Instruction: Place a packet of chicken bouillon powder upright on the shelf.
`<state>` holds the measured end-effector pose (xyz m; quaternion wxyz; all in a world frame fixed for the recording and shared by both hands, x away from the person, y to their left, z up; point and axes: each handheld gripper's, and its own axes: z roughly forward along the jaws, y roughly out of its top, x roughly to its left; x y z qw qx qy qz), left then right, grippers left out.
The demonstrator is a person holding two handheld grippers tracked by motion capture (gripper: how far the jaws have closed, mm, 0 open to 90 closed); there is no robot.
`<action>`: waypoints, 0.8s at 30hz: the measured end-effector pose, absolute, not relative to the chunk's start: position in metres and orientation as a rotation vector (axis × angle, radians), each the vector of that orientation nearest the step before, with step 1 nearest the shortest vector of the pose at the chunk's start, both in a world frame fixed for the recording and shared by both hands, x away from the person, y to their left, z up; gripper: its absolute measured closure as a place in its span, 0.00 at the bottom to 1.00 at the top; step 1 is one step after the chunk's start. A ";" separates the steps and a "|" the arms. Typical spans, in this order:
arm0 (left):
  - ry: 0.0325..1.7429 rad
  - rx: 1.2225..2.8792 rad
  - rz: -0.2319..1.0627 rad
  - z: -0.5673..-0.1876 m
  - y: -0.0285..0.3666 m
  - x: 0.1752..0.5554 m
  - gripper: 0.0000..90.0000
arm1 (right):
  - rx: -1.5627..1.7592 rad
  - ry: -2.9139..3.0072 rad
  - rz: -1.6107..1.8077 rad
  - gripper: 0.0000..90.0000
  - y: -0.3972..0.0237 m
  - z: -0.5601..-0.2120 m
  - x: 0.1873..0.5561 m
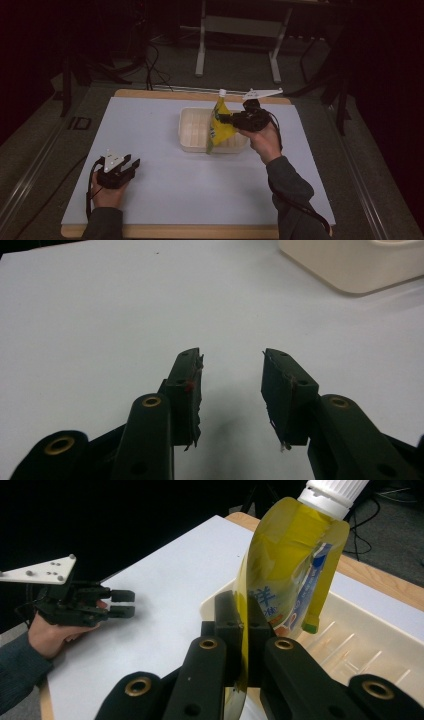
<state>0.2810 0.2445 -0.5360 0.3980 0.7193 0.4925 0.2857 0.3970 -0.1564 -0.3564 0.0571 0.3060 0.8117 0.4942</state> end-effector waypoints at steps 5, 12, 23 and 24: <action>1.247 1.821 0.724 -0.536 0.244 0.281 0.65 | 0.942 2.442 1.508 1.00 -0.158 -0.357 0.402; 1.246 1.825 0.723 -0.536 0.244 0.281 0.65 | 0.947 2.423 1.517 1.00 -0.158 -0.356 0.409; 1.246 1.820 0.725 -0.536 0.244 0.281 0.65 | 0.963 2.399 1.517 1.00 -0.158 -0.354 0.415; 1.248 1.822 0.724 -0.536 0.244 0.281 0.65 | 0.962 2.397 1.516 1.00 -0.158 -0.353 0.416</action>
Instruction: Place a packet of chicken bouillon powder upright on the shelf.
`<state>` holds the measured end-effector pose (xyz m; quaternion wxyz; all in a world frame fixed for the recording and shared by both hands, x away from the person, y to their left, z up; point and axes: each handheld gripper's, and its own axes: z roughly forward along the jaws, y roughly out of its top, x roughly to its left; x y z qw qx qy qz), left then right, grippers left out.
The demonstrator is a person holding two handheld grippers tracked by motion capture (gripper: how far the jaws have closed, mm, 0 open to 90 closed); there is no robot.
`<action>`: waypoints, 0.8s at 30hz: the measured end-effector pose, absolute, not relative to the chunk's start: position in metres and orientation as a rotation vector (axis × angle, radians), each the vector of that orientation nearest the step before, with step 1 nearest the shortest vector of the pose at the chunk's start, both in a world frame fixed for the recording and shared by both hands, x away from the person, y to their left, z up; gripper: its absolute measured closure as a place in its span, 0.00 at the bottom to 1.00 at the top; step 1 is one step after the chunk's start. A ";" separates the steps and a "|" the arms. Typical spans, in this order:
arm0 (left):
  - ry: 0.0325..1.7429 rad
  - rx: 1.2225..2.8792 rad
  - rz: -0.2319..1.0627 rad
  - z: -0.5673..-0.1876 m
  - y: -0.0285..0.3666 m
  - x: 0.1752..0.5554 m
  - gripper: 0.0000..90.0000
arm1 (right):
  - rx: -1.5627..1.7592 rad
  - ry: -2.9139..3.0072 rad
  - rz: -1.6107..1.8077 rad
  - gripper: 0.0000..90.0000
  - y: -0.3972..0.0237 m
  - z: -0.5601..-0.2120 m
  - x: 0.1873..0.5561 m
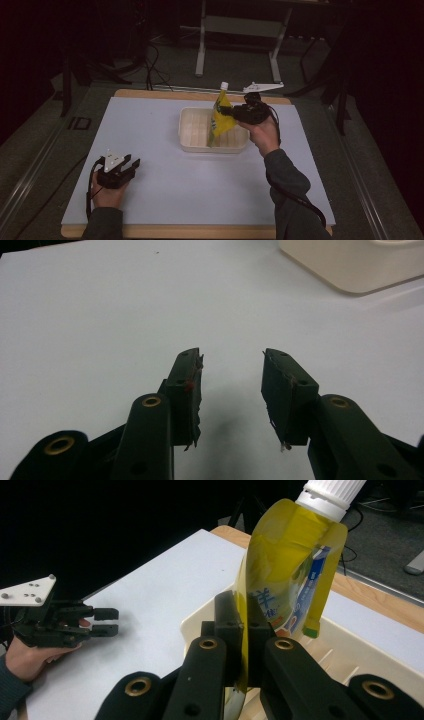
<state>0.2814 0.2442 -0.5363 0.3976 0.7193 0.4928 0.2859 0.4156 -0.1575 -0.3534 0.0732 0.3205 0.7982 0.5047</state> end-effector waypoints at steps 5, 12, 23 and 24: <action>1.248 1.823 0.726 -0.536 0.244 0.281 0.65 | 0.964 2.395 1.515 1.00 -0.156 -0.354 0.418; 1.249 1.823 0.721 -0.536 0.245 0.281 0.65 | 0.957 2.407 1.494 1.00 -0.151 -0.356 0.423; 1.250 1.824 0.721 -0.536 0.244 0.281 0.65 | 1.033 2.445 1.480 1.00 -0.145 -0.368 0.431; 1.249 1.825 0.722 -0.536 0.244 0.281 0.65 | 1.038 2.451 1.472 1.00 -0.144 -0.370 0.432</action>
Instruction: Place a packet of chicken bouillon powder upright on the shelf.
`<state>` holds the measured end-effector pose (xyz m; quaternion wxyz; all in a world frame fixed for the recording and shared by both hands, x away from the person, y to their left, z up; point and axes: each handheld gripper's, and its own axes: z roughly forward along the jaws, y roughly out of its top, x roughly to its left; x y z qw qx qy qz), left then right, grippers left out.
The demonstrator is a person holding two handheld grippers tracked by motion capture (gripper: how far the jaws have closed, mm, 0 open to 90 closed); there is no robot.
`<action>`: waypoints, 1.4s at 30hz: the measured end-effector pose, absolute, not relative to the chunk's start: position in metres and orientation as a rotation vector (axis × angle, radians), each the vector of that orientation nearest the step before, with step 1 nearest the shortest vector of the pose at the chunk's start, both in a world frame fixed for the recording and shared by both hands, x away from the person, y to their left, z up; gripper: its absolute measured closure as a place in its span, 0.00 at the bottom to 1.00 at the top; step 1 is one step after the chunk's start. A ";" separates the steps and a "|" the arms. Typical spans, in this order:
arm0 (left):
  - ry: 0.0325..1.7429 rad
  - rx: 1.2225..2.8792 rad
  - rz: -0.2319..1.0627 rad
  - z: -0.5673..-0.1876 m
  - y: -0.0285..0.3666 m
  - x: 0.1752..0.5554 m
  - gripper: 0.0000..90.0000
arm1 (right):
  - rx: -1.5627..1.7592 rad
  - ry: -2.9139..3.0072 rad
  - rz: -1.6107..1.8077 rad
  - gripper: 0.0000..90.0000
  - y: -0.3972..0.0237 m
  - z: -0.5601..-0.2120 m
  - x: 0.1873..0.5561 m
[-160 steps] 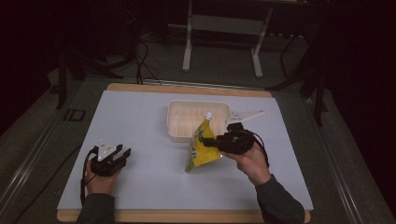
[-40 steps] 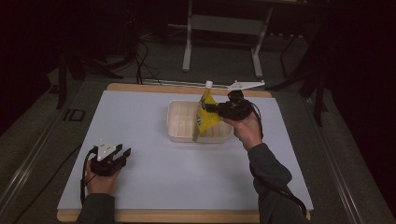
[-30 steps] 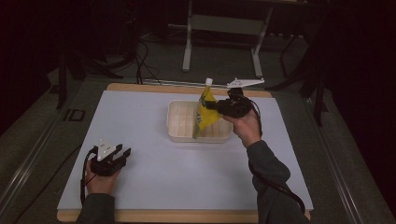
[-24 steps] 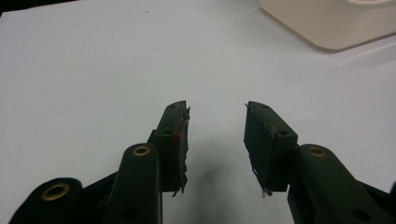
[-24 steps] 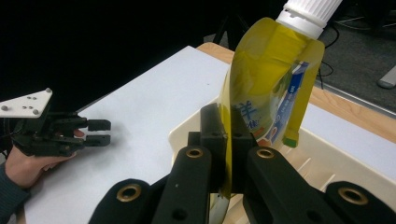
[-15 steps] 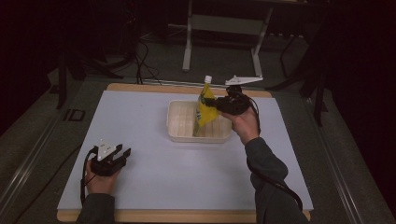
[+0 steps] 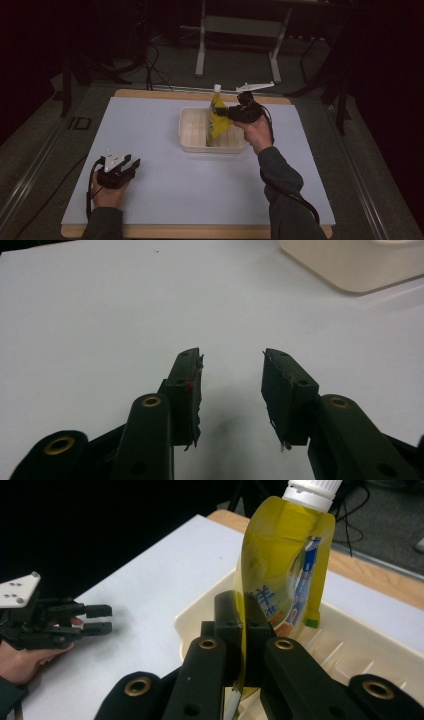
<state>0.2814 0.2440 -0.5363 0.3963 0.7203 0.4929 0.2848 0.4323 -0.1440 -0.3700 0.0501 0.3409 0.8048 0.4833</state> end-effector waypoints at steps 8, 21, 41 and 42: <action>1.249 1.822 0.720 -0.536 0.244 0.281 0.65 | 1.098 2.449 1.453 0.94 -0.140 -0.379 0.438; 1.250 1.823 0.722 -0.536 0.244 0.281 0.65 | 1.114 2.484 1.368 0.59 -0.139 -0.394 0.434; 1.252 1.824 0.729 -0.536 0.245 0.281 0.65 | 1.056 2.447 1.339 0.45 -0.148 -0.374 0.414; 1.252 1.823 0.730 -0.536 0.245 0.281 0.65 | 1.055 2.446 1.334 0.45 -0.149 -0.373 0.413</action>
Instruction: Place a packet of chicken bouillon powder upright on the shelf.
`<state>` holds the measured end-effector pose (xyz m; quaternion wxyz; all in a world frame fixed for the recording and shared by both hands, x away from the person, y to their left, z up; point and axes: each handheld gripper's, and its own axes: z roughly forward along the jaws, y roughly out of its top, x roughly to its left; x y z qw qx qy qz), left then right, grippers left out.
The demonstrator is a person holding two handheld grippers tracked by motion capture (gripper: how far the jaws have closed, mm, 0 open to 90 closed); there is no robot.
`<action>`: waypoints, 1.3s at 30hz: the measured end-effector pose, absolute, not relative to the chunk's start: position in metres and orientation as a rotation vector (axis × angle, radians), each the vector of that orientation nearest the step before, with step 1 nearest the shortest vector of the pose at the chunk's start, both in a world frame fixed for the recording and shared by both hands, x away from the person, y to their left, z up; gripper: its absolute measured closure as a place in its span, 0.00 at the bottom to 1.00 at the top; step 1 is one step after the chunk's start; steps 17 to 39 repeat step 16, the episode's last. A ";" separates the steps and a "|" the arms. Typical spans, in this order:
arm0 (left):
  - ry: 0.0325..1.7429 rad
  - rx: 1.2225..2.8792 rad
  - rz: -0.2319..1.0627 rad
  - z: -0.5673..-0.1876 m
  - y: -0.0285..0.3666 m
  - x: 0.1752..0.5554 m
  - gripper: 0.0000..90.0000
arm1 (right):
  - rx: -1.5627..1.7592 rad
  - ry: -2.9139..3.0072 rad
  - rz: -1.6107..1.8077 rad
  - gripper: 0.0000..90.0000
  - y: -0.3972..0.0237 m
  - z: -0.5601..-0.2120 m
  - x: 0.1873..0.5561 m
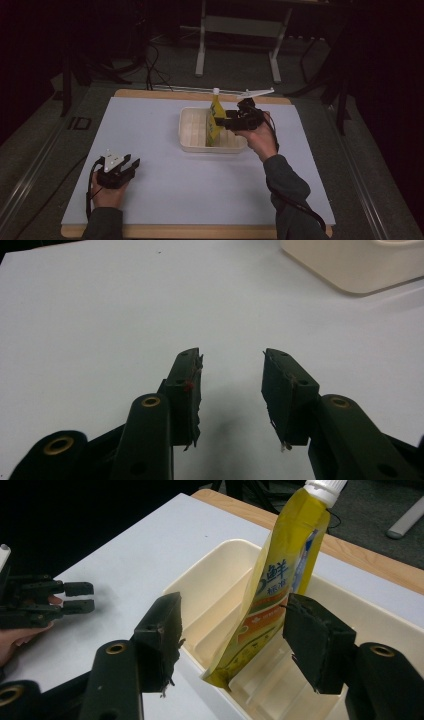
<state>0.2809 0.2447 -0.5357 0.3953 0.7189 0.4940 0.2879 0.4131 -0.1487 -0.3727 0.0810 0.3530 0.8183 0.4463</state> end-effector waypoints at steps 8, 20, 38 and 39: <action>1.256 1.820 0.734 -0.536 0.245 0.281 0.65 | 1.043 2.440 1.328 0.42 -0.156 -0.367 0.403; 1.278 1.811 0.741 -0.536 0.246 0.281 0.65 | 1.069 2.416 1.334 0.40 -0.175 -0.369 0.384; 1.278 1.811 0.741 -0.536 0.246 0.281 0.65 | 1.069 2.416 1.334 0.40 -0.175 -0.369 0.384; 1.278 1.811 0.741 -0.536 0.246 0.281 0.65 | 1.069 2.416 1.334 0.40 -0.175 -0.369 0.384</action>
